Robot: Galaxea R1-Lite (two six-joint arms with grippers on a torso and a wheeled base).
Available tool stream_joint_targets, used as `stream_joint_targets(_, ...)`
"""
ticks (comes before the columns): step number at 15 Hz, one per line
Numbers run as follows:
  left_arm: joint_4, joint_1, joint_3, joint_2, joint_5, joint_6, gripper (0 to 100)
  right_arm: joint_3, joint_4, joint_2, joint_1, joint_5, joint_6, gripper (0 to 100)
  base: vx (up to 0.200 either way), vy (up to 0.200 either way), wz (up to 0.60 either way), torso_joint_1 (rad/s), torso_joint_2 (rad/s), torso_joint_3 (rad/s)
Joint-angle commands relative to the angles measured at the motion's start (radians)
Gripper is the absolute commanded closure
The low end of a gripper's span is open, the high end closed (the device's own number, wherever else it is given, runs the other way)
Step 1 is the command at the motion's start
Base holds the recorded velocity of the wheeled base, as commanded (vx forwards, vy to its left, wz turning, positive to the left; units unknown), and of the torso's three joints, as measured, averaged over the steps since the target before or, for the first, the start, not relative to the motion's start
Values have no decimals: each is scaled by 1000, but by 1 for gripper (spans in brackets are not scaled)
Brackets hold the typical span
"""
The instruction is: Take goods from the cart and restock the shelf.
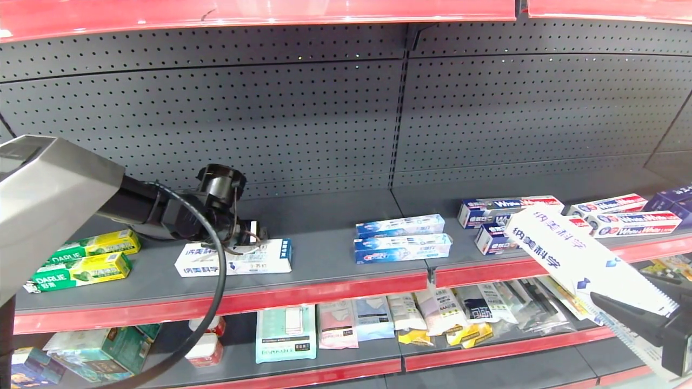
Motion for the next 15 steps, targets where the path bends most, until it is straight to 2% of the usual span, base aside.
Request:
stream_joint_targets(1, -1, 0, 24, -26, -1, 0, 0, 3, 0, 2, 0, 0, -2, 100, 0, 0, 0, 0, 0, 0)
stream_joint_targets(15, -22, 5, 183, -111, -8, 0, 0, 4, 0, -4, 0, 0, 0, 100, 0, 0, 0, 0, 0, 0)
